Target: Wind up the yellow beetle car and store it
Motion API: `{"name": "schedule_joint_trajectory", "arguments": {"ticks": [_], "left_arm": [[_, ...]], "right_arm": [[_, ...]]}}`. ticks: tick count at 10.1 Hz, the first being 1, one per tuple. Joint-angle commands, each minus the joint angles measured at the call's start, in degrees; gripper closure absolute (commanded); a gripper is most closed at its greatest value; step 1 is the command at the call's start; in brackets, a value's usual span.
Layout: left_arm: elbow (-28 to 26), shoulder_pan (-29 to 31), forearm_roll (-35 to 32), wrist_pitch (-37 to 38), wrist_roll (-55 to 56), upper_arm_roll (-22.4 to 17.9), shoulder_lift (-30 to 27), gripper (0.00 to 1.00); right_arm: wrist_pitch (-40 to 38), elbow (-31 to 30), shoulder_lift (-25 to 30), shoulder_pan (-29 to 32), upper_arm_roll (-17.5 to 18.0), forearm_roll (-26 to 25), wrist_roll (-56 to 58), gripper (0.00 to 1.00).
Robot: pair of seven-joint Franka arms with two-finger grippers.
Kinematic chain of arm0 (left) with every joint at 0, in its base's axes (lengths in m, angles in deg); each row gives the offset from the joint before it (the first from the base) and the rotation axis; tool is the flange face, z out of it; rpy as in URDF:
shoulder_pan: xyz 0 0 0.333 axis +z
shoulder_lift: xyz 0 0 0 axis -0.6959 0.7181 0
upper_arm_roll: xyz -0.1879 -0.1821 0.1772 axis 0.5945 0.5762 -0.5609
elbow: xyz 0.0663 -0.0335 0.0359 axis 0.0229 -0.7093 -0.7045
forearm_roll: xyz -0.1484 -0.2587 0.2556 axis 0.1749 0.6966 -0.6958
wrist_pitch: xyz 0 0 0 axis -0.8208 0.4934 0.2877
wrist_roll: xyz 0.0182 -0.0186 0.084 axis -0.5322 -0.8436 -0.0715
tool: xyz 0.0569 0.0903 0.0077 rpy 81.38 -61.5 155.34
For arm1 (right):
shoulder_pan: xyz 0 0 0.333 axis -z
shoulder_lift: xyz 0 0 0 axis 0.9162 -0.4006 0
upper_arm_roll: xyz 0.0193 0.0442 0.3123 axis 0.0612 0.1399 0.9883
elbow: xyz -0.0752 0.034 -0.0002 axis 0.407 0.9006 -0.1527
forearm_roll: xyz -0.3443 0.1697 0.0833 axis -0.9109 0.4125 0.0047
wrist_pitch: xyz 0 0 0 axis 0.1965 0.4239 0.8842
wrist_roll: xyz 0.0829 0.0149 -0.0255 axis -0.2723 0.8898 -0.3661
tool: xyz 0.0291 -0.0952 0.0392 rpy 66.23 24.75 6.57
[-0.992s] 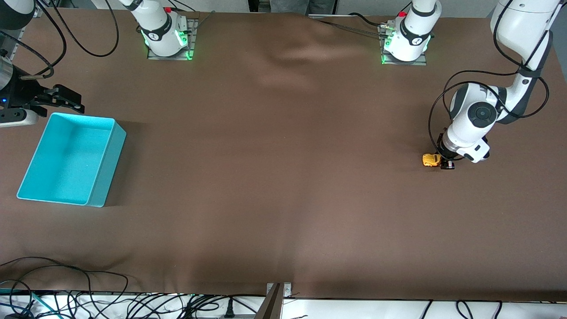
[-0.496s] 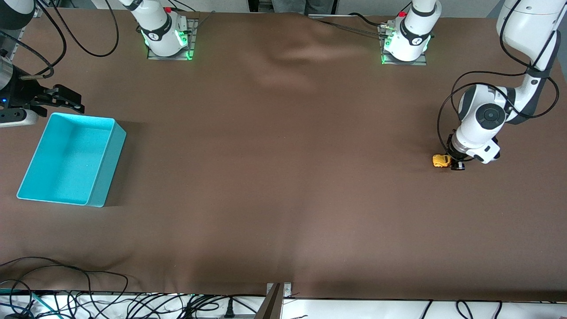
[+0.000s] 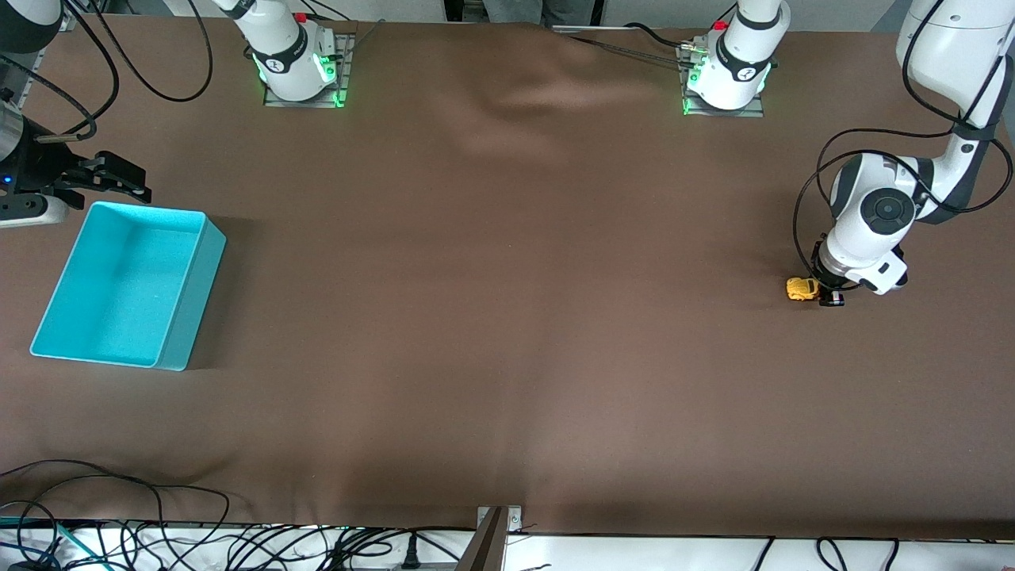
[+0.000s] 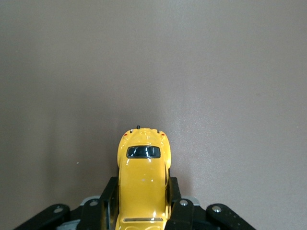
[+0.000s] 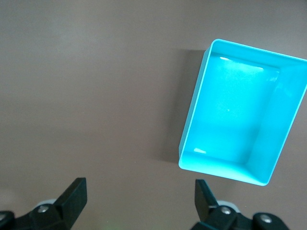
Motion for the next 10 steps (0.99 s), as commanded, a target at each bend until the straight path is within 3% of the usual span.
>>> {"name": "schedule_joint_trajectory", "arguments": {"ticks": [1, 2, 3, 10], "left_arm": [[2.9, 0.8, -2.4, -0.9, 1.1, -0.3, 4.4, 0.71], [3.2, 0.8, -2.4, -0.8, 1.1, -0.4, 4.2, 0.30], [3.5, 0.8, -2.4, -0.8, 1.3, -0.5, 4.1, 0.18], [3.5, 0.8, -2.5, -0.5, 1.0, -0.5, 2.6, 0.19]], "right_arm": [[-0.4, 0.8, -0.3, 0.0, -0.1, 0.1, 0.7, 0.00], [-0.4, 0.8, -0.3, 0.0, 0.0, 0.1, 0.7, 0.00], [-0.4, 0.8, -0.2, 0.0, 0.0, 0.1, 0.7, 0.00], [-0.5, 0.8, -0.3, 0.0, 0.0, 0.1, 0.7, 0.00]]}}
